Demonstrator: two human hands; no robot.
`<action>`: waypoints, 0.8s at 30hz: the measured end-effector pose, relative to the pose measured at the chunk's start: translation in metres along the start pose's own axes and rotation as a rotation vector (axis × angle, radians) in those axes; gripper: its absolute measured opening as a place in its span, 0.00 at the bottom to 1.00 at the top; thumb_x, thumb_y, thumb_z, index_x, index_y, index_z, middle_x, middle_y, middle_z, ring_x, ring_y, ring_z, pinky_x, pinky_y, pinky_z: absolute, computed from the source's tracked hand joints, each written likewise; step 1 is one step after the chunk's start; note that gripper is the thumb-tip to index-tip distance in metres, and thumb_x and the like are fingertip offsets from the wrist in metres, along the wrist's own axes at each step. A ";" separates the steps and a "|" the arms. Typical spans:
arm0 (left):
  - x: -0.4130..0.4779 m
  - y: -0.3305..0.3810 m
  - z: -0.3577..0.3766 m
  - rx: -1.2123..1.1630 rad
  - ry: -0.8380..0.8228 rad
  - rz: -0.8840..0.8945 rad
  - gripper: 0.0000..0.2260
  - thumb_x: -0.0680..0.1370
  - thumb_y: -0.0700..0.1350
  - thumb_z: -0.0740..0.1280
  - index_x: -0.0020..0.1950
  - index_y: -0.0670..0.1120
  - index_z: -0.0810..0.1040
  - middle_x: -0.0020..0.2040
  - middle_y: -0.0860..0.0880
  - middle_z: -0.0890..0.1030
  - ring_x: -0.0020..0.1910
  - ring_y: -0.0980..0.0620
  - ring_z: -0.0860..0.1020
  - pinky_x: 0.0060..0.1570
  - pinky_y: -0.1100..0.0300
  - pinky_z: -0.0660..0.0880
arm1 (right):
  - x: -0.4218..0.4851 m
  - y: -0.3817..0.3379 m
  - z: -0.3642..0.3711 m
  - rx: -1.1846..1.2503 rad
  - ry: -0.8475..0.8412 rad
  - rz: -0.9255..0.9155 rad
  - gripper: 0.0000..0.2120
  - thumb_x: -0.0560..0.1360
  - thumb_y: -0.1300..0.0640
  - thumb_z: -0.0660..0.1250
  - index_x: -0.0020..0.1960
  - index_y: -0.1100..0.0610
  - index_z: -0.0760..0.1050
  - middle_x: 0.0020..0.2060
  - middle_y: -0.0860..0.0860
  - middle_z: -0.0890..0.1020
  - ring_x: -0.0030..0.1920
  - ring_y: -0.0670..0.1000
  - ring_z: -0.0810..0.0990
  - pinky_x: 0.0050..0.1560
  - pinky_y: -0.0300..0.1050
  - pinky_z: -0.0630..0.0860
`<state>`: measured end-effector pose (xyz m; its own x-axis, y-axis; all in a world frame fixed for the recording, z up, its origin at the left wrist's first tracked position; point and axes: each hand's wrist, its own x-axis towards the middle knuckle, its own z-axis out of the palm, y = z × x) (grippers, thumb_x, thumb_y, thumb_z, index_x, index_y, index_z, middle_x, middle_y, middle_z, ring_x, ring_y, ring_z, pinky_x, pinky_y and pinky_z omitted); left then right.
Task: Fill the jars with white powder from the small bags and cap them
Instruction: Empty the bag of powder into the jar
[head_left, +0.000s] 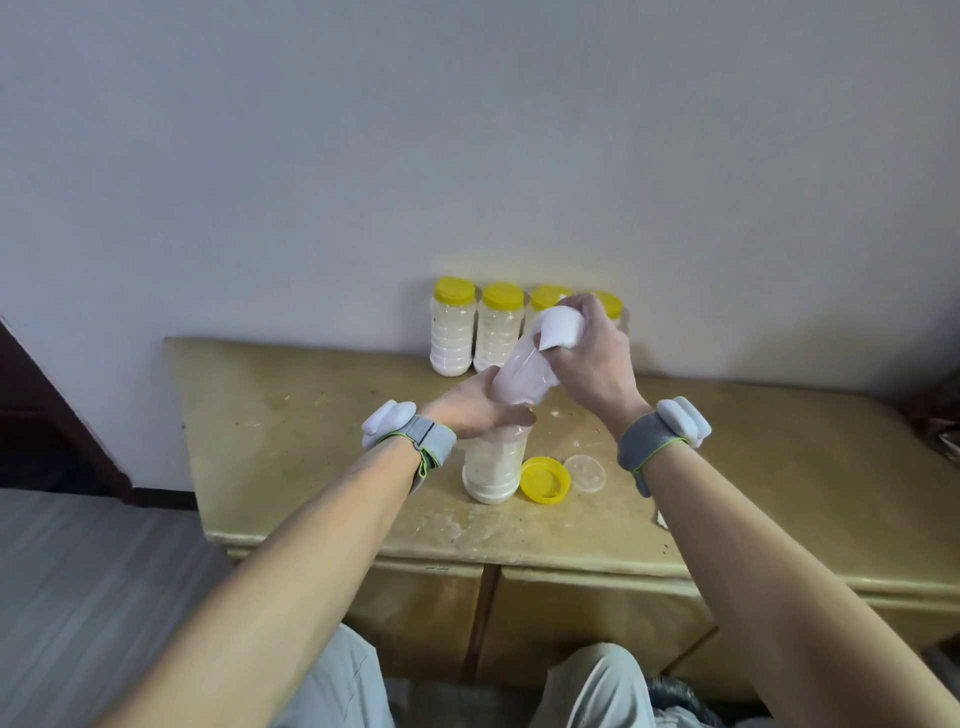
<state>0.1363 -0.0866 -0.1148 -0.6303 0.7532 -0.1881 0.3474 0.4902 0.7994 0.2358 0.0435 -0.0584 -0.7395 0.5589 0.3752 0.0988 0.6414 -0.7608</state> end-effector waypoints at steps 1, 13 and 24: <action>-0.001 0.000 0.000 -0.007 -0.001 0.001 0.42 0.60 0.64 0.72 0.71 0.51 0.69 0.65 0.51 0.78 0.63 0.49 0.76 0.65 0.46 0.73 | 0.001 -0.001 0.000 0.002 0.004 0.003 0.20 0.72 0.60 0.71 0.63 0.53 0.72 0.50 0.47 0.78 0.51 0.52 0.77 0.50 0.44 0.75; -0.003 0.002 -0.001 -0.023 -0.005 0.019 0.40 0.63 0.61 0.73 0.72 0.50 0.69 0.66 0.51 0.78 0.64 0.50 0.76 0.67 0.47 0.72 | -0.001 -0.005 -0.002 0.029 -0.071 0.025 0.23 0.71 0.52 0.75 0.61 0.51 0.70 0.51 0.47 0.78 0.52 0.53 0.78 0.52 0.50 0.78; -0.007 0.006 -0.004 0.009 -0.028 -0.018 0.45 0.57 0.66 0.71 0.71 0.50 0.68 0.67 0.50 0.77 0.64 0.47 0.75 0.67 0.46 0.71 | 0.004 -0.003 -0.003 0.025 -0.030 0.006 0.07 0.76 0.59 0.69 0.54 0.56 0.75 0.43 0.39 0.78 0.52 0.49 0.77 0.49 0.40 0.71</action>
<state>0.1402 -0.0911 -0.1065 -0.6171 0.7559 -0.2184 0.3425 0.5079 0.7904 0.2341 0.0459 -0.0532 -0.7583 0.5469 0.3548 0.0873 0.6245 -0.7761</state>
